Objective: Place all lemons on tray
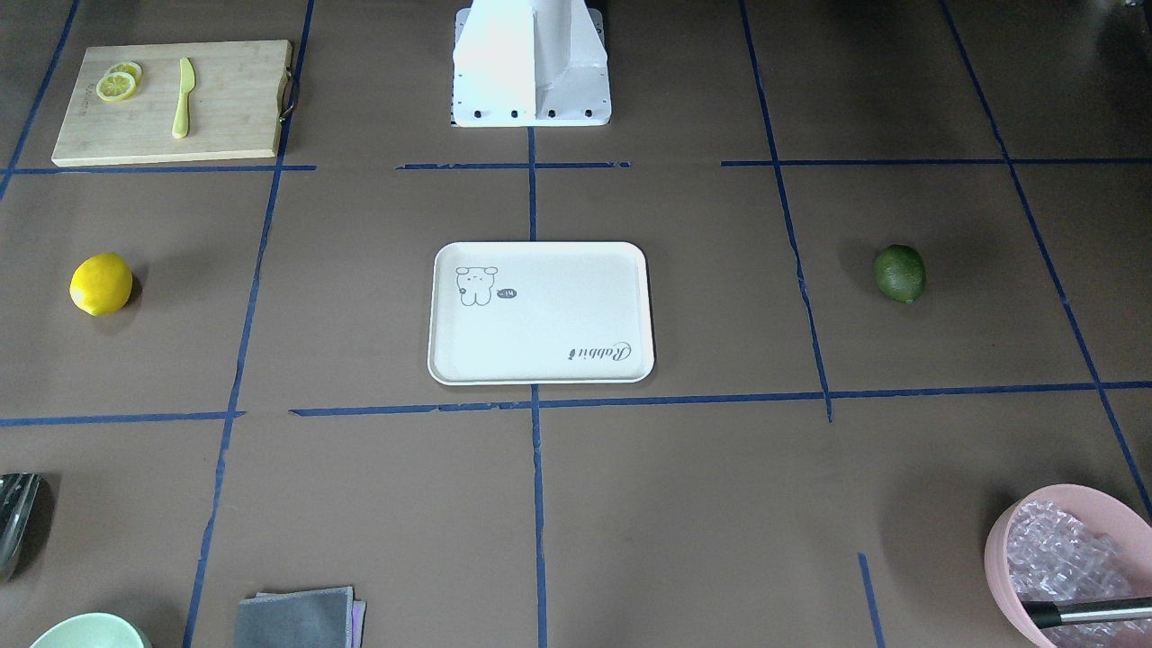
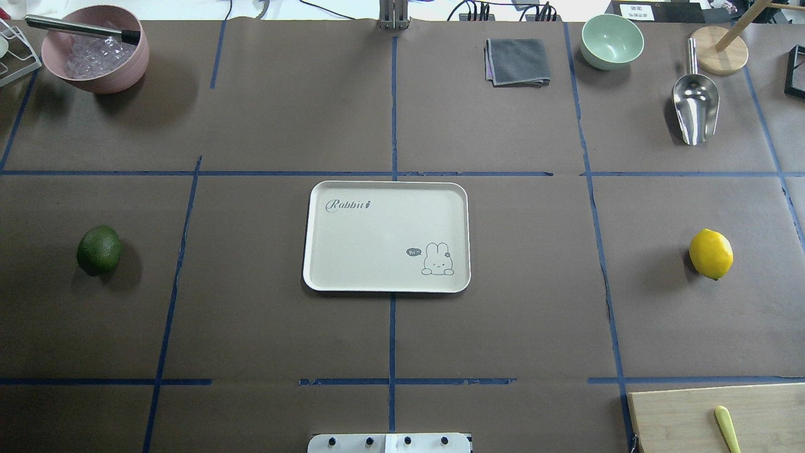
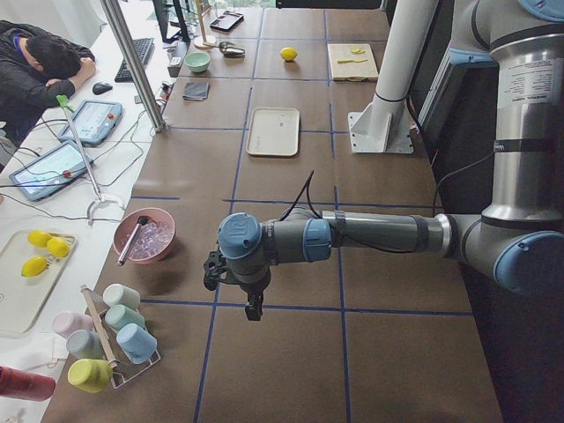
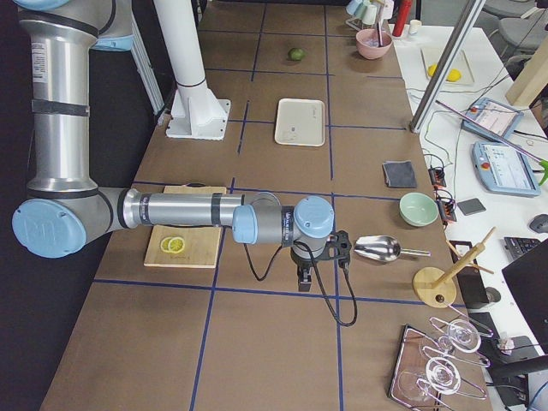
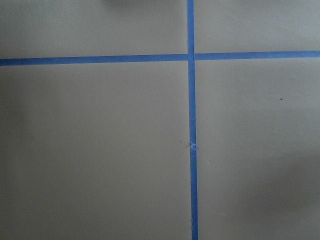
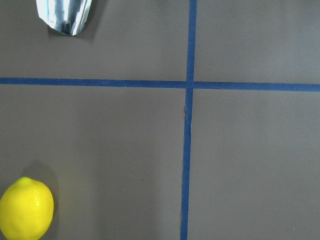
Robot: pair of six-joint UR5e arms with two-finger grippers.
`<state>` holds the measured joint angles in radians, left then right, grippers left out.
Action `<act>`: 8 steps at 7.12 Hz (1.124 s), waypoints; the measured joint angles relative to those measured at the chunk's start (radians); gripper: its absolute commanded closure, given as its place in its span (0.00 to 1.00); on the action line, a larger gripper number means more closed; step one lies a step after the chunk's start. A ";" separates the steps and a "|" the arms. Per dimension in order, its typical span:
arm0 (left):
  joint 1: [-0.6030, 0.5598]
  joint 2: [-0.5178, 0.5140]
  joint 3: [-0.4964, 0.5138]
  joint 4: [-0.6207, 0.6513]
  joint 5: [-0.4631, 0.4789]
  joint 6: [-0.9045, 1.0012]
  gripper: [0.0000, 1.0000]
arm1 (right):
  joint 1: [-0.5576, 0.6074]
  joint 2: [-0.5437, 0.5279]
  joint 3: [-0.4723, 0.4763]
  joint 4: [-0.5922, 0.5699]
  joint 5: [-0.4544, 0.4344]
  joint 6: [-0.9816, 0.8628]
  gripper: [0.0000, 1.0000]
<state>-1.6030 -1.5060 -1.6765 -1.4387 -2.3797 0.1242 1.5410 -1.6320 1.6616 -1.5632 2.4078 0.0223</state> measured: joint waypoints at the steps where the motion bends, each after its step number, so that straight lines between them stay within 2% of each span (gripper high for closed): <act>1: 0.000 0.000 0.000 -0.001 0.000 0.001 0.00 | 0.000 0.002 0.001 0.001 0.000 0.000 0.00; 8: 0.002 -0.004 0.004 -0.011 -0.007 -0.007 0.00 | -0.002 0.038 0.023 0.005 0.006 0.003 0.00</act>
<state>-1.6010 -1.5097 -1.6720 -1.4496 -2.3865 0.1168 1.5394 -1.5939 1.6850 -1.5578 2.4135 0.0255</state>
